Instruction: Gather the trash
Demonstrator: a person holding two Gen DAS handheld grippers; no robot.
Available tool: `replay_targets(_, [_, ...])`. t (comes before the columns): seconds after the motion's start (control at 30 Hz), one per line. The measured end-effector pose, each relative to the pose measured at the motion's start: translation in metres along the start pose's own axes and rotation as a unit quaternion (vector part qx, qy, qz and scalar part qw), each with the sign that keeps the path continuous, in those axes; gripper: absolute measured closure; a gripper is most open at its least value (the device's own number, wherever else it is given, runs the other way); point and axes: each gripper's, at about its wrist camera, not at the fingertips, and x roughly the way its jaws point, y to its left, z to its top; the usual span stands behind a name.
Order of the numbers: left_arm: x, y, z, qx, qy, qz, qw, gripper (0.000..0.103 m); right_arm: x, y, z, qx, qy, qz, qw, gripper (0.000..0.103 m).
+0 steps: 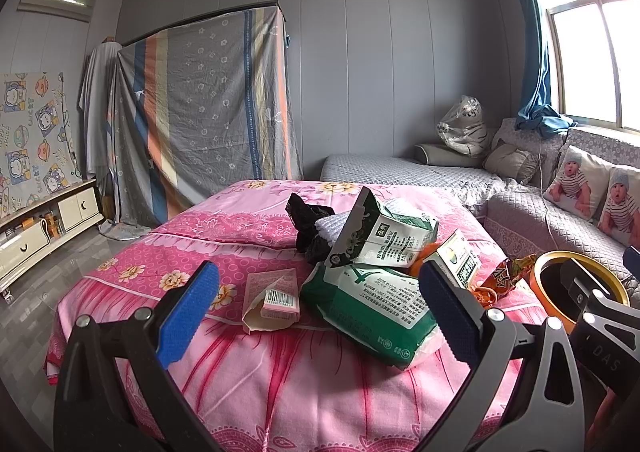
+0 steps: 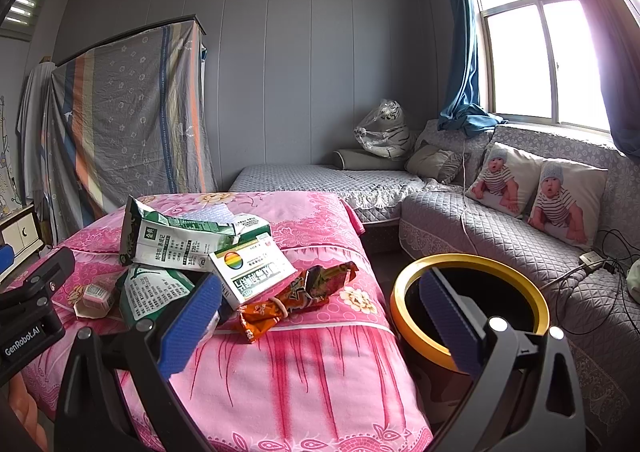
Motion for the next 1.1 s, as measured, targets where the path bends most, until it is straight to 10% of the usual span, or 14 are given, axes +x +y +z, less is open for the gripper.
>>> replay_targets(1.1, [0.0,-0.0004,0.0044,0.004,-0.004,-0.005,1.0,0.007,-0.0002,-0.0005,0.0018,0.002,-0.001,0.0,1.0,0.007])
